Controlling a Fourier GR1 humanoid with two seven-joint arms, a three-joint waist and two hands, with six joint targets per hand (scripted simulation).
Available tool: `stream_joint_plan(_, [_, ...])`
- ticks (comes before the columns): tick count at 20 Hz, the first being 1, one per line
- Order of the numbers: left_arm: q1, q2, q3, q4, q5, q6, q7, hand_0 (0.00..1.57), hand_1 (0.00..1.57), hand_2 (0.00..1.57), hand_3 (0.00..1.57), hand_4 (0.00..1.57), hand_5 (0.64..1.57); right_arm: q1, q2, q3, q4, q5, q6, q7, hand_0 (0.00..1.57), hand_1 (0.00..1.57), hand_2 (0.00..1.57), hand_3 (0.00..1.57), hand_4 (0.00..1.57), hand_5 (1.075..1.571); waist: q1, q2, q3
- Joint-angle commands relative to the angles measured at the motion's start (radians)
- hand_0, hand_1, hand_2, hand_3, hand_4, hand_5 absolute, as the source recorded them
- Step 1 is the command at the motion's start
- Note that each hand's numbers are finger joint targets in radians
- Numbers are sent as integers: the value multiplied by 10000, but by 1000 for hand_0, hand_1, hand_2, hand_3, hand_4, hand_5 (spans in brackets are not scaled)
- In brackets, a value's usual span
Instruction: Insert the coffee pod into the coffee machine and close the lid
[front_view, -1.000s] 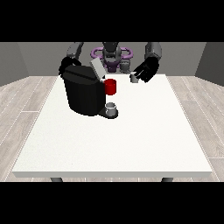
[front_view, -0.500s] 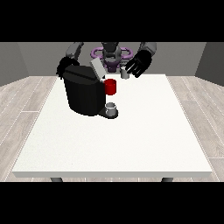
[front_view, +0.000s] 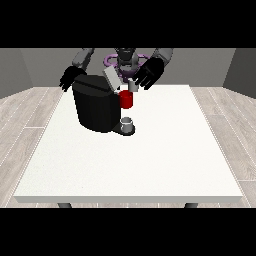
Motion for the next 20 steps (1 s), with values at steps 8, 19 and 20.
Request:
stream_joint_plan(8, [114, -22, 65, 355, -38, -353, -21, 1305, 1305, 1326, 1229, 500, 1571, 799, 86, 64, -314, -248, 244, 63, 0, 0, 0, 0, 499, 1571, -212, -289, 0])
stream_joint_plan(19, [-198, -394, -106, 272, -329, -63, -110, 1185, 1185, 1262, 1197, 492, 1571, 87, -251, -262, -174, -270, 200, 233, 0, 0, 0, 0, 499, 1571, -51, 180, 0])
stream_joint_plan(20, [-262, -361, -84, 359, -462, 291, -81, 1203, 1203, 1272, 1200, 500, 1571, -17, 209, -12, -506, -114, -243, 255, 0, 0, 0, 0, 462, 1571, -219, 303, -1])
